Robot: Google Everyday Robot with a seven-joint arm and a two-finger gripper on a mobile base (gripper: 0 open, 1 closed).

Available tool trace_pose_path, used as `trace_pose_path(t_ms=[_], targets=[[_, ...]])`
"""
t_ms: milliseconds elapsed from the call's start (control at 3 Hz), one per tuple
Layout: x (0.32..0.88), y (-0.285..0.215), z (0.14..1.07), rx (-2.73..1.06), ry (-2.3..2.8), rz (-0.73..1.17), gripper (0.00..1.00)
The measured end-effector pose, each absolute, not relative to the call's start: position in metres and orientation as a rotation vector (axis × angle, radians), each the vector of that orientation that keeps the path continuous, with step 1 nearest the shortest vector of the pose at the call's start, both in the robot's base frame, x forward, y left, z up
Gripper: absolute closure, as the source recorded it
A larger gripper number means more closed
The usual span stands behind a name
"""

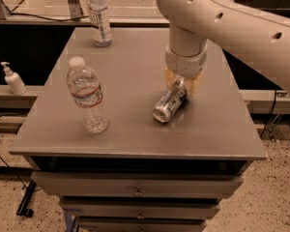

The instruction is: Place redbull can upright

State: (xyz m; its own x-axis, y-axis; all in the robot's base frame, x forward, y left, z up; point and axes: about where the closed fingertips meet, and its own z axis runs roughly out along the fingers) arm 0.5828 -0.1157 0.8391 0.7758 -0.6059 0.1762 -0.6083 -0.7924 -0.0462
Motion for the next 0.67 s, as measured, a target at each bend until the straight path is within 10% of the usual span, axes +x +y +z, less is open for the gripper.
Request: trace_pose_path(t_ms=[667], targets=[[0.569, -0.05, 0.926, 3.191, -0.83, 0.439, 1.0]])
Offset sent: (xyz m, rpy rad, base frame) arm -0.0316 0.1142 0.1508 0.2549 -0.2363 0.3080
